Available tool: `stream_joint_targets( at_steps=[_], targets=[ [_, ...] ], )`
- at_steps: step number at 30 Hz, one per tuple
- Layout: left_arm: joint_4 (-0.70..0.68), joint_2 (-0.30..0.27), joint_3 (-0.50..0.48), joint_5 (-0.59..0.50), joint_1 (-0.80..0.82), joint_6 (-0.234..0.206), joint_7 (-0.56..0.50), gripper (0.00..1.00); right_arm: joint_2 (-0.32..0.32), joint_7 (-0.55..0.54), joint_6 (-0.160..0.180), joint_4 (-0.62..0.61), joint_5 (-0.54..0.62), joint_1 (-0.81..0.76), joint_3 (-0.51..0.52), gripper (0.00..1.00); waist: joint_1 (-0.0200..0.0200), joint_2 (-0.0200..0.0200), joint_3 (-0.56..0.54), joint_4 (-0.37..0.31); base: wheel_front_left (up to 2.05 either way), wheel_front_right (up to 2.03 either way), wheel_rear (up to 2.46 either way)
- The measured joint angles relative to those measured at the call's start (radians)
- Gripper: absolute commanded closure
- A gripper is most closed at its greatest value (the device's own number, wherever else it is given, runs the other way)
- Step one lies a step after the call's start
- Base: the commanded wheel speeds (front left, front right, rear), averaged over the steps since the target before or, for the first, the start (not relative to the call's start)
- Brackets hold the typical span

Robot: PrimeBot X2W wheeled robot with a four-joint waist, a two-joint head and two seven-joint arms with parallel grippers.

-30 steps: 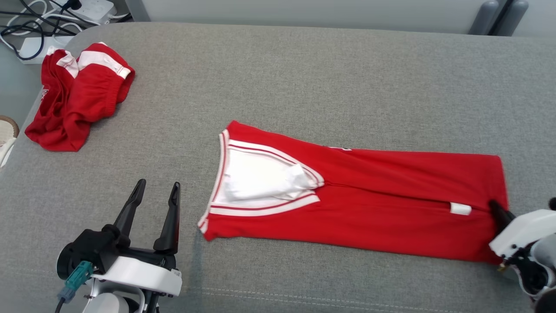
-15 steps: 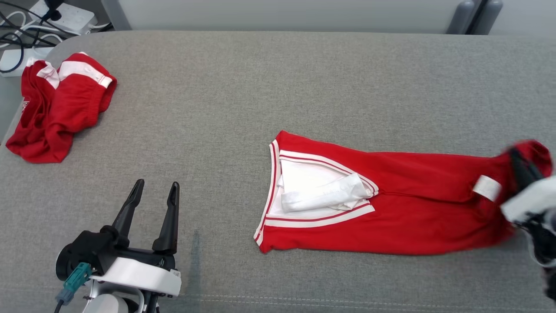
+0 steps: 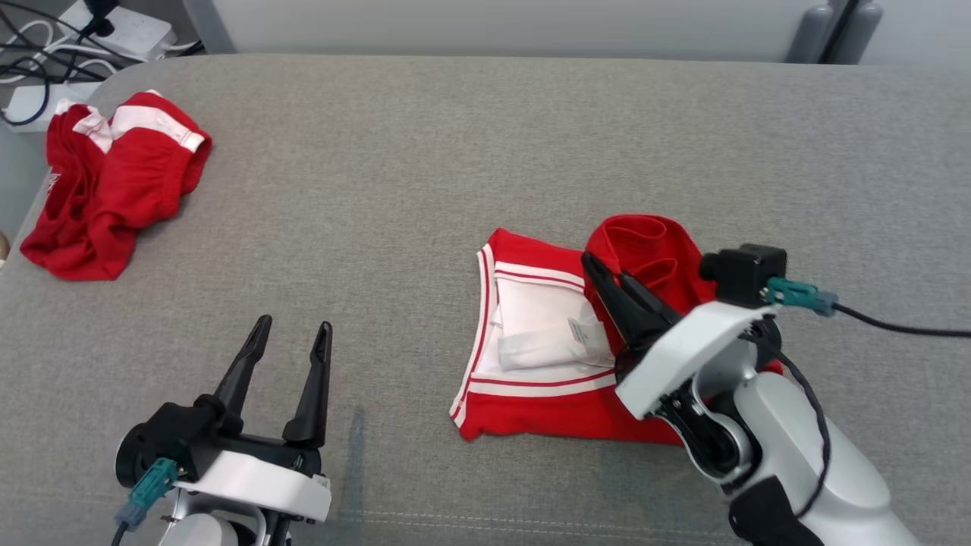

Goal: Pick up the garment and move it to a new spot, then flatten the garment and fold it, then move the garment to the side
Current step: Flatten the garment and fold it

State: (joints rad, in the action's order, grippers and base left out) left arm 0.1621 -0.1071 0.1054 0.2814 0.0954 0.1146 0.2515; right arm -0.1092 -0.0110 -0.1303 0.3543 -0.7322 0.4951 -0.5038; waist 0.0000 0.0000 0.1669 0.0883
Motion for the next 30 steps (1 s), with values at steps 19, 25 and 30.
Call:
stream_joint_targets(
  at_steps=[19,25,30],
  targets=[
    [0.040,0.024,0.064,0.001,0.038,0.008,0.000,0.00,0.038,0.145,0.000,0.351,-0.177,0.224,-0.280,0.00,0.0000,0.0000,0.033,0.095,0.00,0.00,0.00],
    [0.045,0.024,0.057,0.002,0.038,0.008,0.000,0.00,0.039,0.155,0.000,0.253,-0.248,0.242,-0.416,0.00,0.0000,0.0000,0.037,0.074,0.00,0.00,0.00],
    [0.049,0.024,0.043,0.002,0.038,0.008,0.000,0.00,0.001,0.218,-0.001,0.088,-0.232,0.241,-0.430,0.00,0.0000,0.0000,0.032,0.048,0.00,0.00,0.00]
  ],
)
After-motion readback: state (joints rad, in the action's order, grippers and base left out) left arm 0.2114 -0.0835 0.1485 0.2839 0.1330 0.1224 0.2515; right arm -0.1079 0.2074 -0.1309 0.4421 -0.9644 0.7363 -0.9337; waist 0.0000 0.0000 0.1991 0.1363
